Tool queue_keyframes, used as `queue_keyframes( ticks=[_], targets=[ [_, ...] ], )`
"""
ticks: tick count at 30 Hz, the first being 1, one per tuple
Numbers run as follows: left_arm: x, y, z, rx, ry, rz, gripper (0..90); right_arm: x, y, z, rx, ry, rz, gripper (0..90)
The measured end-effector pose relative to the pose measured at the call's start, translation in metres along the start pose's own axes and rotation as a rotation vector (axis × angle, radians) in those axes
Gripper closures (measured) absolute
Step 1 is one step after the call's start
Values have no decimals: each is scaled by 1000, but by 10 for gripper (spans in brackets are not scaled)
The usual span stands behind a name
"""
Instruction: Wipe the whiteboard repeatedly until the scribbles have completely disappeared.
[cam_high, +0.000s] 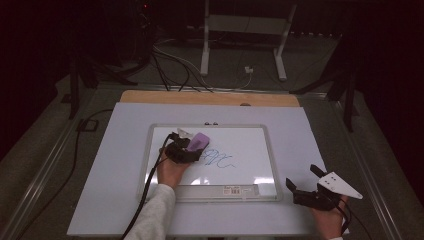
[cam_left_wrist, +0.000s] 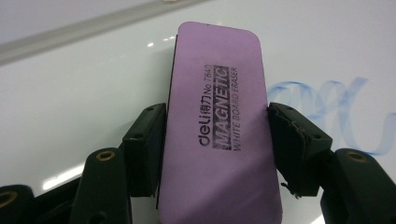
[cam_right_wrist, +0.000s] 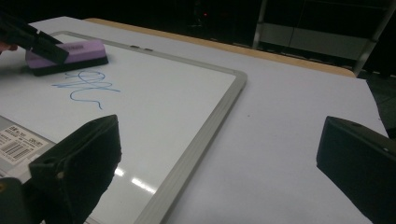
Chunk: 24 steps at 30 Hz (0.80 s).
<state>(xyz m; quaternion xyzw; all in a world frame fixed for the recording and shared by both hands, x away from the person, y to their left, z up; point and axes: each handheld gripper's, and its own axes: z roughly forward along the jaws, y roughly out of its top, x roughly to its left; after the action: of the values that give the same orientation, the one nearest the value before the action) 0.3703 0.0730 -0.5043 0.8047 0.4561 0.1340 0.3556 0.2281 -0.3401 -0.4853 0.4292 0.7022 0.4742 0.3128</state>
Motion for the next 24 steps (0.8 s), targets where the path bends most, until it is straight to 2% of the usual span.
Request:
queue_keyframes(
  ticks=[2,4,6,7,9,10,11,13,18,21,23,24],
  targets=[
    [-5,1,0,5,8,27,414,0,0,0,0,0,0,4],
    [-2,2,1,11,1,14,414,0,0,0,-1,-1,1,4],
    [3,4,1,13,34,10,415,-1,0,-1,-2,-2,3,4],
    [7,6,1,16,63,0,415,-1,0,-1,-3,-2,3,4],
    [14,8,2,21,90,-24,415,-2,0,-1,-3,-3,4,4],
    [17,9,2,20,82,-50,415,-2,0,-1,-2,-4,5,4],
    [18,9,3,20,78,-58,415,-2,0,-1,-2,-3,5,4],
    [14,9,3,19,89,-48,415,-1,0,0,0,-1,0,5],
    [-10,4,3,19,29,16,416,-1,0,0,1,1,1,5],
    [-18,4,2,19,41,56,416,0,0,0,1,1,1,4],
    [-14,5,3,21,27,36,416,0,0,0,1,0,-1,4],
    [-11,5,3,20,35,28,416,0,0,-1,0,-1,0,4]
  ],
)
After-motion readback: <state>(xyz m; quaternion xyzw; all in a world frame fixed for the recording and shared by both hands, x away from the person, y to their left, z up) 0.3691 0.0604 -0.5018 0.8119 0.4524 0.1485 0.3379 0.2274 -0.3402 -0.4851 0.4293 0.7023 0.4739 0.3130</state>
